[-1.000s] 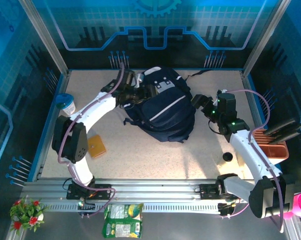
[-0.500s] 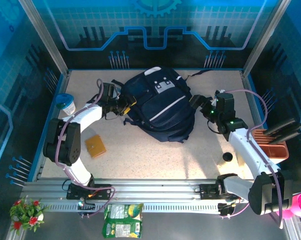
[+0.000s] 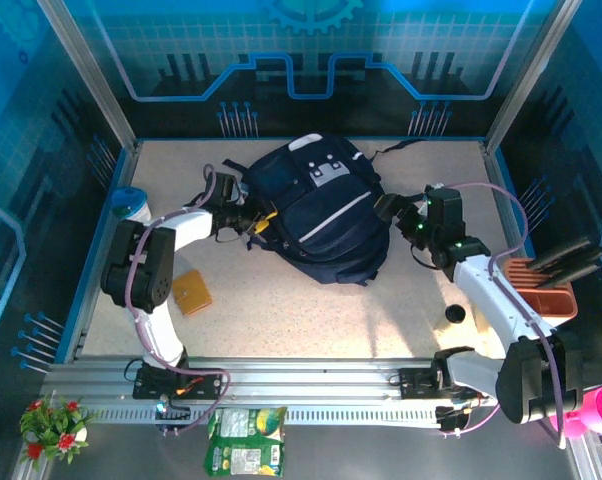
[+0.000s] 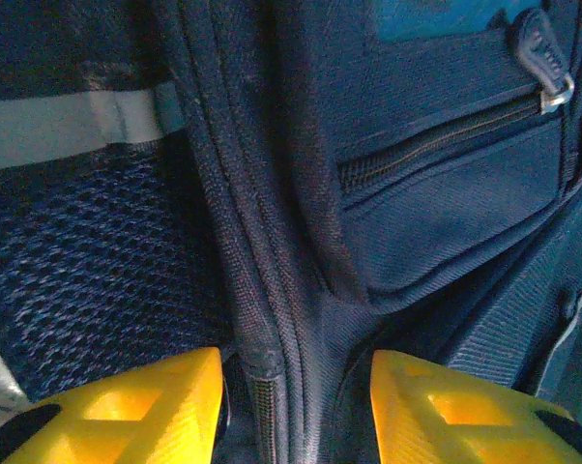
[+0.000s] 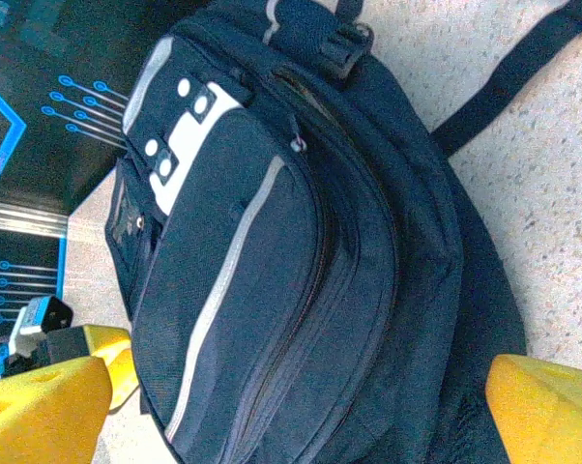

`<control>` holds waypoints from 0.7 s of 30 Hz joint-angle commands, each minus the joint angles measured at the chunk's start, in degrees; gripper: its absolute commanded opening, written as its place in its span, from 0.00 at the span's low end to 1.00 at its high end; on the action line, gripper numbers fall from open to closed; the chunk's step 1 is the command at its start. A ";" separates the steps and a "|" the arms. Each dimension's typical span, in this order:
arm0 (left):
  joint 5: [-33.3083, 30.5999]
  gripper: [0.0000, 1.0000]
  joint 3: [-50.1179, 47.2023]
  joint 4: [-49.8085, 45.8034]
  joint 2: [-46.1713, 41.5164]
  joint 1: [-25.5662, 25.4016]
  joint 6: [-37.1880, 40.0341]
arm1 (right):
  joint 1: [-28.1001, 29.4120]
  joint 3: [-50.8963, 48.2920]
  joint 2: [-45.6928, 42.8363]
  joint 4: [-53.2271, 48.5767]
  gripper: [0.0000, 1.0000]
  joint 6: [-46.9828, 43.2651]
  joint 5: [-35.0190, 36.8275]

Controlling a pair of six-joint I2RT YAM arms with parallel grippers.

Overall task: Pack the student bag
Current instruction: Rotate the student bag at the top-center of the table.

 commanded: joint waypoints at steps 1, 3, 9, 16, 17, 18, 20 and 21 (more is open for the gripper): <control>3.18 0.43 -0.03 2.19 1.86 0.44 -0.67 | 0.93 -0.98 0.67 1.14 1.00 0.88 -1.19; 3.83 0.43 0.14 2.45 2.38 0.37 -0.39 | 1.47 -1.31 0.74 1.26 1.00 1.02 -1.21; 5.27 0.38 1.97 2.07 4.45 -0.41 -0.11 | 3.63 -2.38 3.45 2.74 0.99 2.15 -2.59; 4.50 0.25 3.32 1.51 5.32 -0.78 -0.89 | 7.38 -2.30 9.59 5.56 0.97 3.04 -5.14; 4.44 0.22 3.41 1.49 5.18 -0.78 -0.99 | 8.08 -1.92 11.02 6.14 0.97 3.12 -6.03; 4.33 0.20 3.55 1.45 4.96 -0.78 -0.99 | 8.71 -1.42 12.41 6.46 0.96 3.19 -6.77; 3.95 0.15 3.44 1.49 4.24 -0.71 -1.07 | 10.19 0.13 15.99 6.54 0.94 3.25 -8.41; 3.95 0.13 3.31 1.63 3.88 -0.70 -1.16 | 10.74 0.82 17.36 6.64 0.93 3.18 -8.89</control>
